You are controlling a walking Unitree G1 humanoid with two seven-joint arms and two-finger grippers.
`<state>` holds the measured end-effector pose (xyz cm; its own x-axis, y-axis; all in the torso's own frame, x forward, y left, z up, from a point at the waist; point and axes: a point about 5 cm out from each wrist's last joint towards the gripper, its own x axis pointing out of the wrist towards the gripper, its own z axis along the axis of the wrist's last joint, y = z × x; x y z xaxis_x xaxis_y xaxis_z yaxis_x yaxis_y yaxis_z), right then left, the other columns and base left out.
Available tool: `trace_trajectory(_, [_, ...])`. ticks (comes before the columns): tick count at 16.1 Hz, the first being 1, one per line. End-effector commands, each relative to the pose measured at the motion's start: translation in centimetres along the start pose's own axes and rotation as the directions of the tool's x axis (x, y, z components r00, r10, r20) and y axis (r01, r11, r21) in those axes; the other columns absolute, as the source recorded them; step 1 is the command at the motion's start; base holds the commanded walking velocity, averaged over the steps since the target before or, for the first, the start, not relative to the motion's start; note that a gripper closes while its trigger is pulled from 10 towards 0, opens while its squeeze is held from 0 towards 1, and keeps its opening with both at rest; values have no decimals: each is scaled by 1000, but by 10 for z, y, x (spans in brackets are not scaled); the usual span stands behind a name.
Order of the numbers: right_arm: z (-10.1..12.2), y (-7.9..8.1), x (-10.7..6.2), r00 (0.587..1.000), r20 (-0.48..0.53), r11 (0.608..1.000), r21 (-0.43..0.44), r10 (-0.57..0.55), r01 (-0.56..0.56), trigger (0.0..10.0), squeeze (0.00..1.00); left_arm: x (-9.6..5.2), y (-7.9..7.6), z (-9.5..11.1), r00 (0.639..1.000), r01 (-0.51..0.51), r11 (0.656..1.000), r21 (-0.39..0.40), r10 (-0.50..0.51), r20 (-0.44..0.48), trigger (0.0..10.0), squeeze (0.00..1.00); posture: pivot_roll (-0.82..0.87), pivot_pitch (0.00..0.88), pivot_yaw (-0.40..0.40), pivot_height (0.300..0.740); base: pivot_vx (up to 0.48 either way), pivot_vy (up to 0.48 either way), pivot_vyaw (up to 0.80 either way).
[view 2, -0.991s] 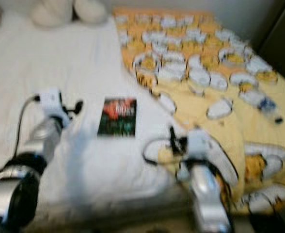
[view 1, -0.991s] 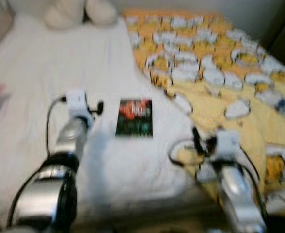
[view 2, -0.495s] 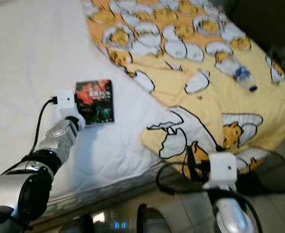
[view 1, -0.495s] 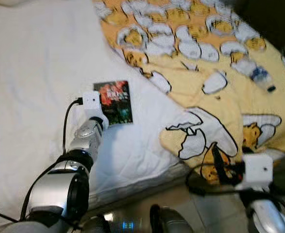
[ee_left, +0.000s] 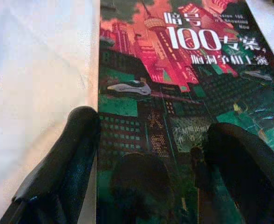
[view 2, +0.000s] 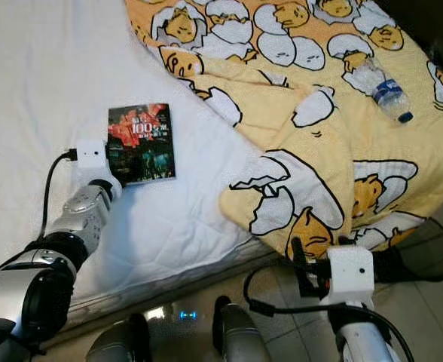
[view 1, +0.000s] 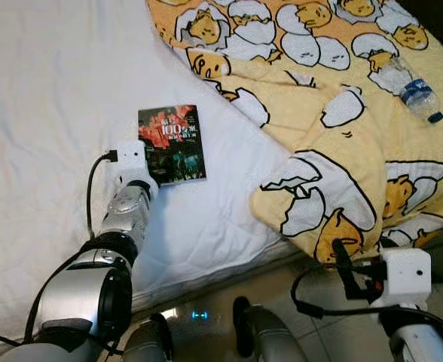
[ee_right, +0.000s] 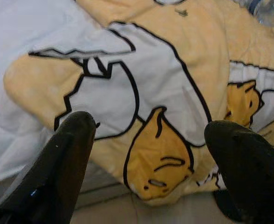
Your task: Clean up the room
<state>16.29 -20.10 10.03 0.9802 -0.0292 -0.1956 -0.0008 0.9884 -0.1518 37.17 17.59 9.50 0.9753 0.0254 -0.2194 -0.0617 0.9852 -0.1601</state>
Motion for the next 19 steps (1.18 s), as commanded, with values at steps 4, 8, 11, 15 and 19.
trace_trajectory(4, [3, -4, -1, 1000, -17, 1000, -11, -6, 5, 10000, 0, -3, -18, -15, 992, 119, 985, -123, -124, -34, 7843, 0, -373, 310, -60, 740, 0, 0, 0])
trace_trajectory(8, [5, -4, 1, 1000, -16, 1000, -14, 1, -1, 10000, 0, -6, -21, -30, 985, 106, 955, -275, -139, -103, 0, 0, -375, 311, -66, 740, 0, 0, 0])
trace_trajectory(11, [3, -6, -1, 1000, -28, 1000, -19, 0, -1, 10000, 0, -10, -23, -42, 981, 79, 921, -381, -140, -135, 0, 0, -379, 310, -65, 740, 0, 0, 0])
trace_trajectory(15, [2, -5, 1, 1000, -31, 1000, -17, -1, 0, 10000, 0, -10, -29, -40, 983, 101, 850, -517, -165, -80, 0, 0, -379, 305, -65, 740, 0, 0, 0])
trace_trajectory(19, [2, -8, 3, 1000, -31, 1000, -20, -5, 4, 10000, 0, -9, -37, -36, 976, 172, 884, -435, -212, -44, 0, 0, -377, 296, -70, 740, 0, 0, 0])
